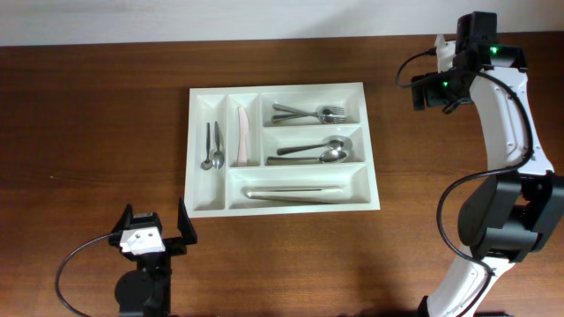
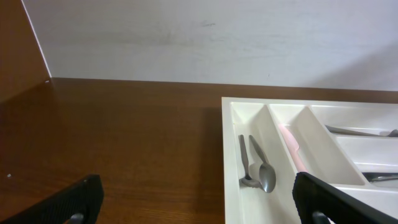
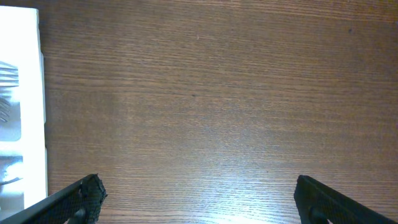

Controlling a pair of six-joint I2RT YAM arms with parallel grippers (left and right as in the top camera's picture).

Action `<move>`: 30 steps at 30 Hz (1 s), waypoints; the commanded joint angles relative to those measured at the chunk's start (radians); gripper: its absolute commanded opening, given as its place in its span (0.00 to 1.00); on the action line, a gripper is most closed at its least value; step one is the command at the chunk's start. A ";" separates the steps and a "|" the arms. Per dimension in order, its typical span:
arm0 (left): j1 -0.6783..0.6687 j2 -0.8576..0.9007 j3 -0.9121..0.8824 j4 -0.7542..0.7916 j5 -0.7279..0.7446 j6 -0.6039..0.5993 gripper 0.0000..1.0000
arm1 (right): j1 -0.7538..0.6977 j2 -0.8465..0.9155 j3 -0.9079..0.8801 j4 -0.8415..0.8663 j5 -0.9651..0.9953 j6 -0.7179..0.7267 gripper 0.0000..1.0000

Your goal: Pack container

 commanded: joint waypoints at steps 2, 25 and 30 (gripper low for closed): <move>-0.006 -0.009 -0.008 0.004 0.011 0.019 0.99 | 0.004 -0.020 0.003 0.001 0.001 -0.008 0.98; -0.006 -0.009 -0.008 0.004 0.011 0.019 0.99 | 0.019 -0.262 0.003 0.001 0.001 -0.008 0.99; -0.006 -0.009 -0.008 0.004 0.011 0.019 0.99 | 0.019 -0.412 -0.018 0.001 0.001 -0.008 0.99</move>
